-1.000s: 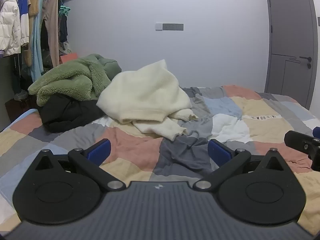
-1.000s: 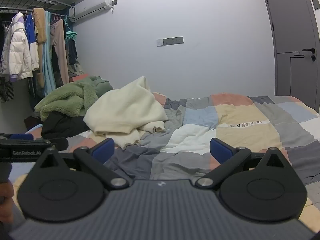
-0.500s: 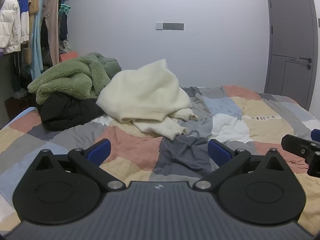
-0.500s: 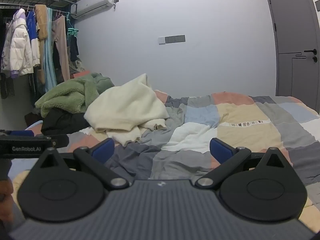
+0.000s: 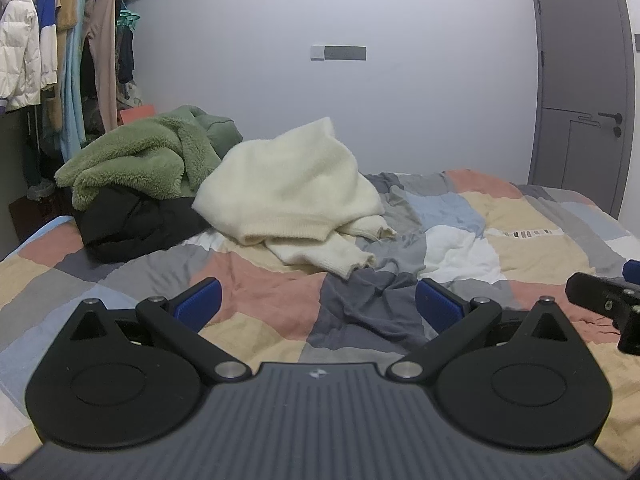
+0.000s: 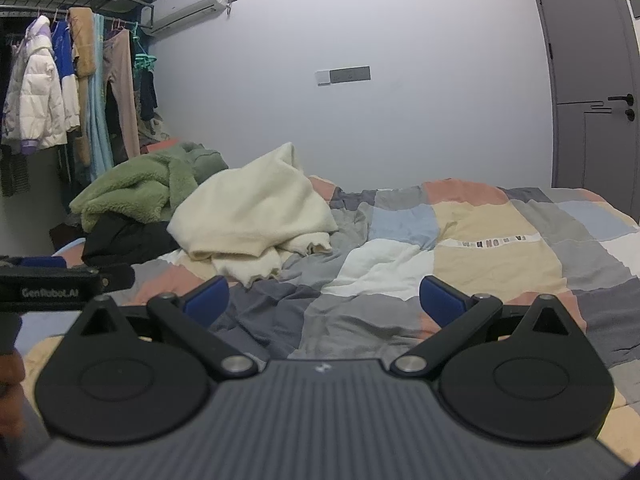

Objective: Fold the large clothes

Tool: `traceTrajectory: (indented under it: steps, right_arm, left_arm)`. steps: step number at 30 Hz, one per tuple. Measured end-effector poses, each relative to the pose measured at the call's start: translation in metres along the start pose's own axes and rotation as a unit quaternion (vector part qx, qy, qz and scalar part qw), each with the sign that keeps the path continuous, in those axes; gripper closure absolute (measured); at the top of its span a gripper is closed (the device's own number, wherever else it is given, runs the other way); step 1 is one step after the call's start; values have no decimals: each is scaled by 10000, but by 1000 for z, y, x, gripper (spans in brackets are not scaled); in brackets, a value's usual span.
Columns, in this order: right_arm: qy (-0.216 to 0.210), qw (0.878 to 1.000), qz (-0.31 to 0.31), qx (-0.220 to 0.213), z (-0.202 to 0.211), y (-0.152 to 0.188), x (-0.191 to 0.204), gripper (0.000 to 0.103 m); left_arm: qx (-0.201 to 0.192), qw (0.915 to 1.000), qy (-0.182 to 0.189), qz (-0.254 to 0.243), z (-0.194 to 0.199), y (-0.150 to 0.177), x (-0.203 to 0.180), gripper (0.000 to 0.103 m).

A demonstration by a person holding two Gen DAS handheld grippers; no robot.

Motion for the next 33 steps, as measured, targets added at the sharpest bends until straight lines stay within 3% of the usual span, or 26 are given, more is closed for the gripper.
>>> traceTrajectory:
  steps: [33]
  right_arm:
    - [-33,10000,44,40,-2,4,3,0]
  left_arm:
    - [62,10000,38,30,-4,3,0,0]
Point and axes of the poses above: each gripper's, at about its wrist camera, not at the fingertips, and z roughly against the way its jaws point, x to its left, y to its underside, the point moved 6 cm from there along -z, roughly the way its jaws point, and after that the axes turned 3 degrees about x, right-handed, at the moved point
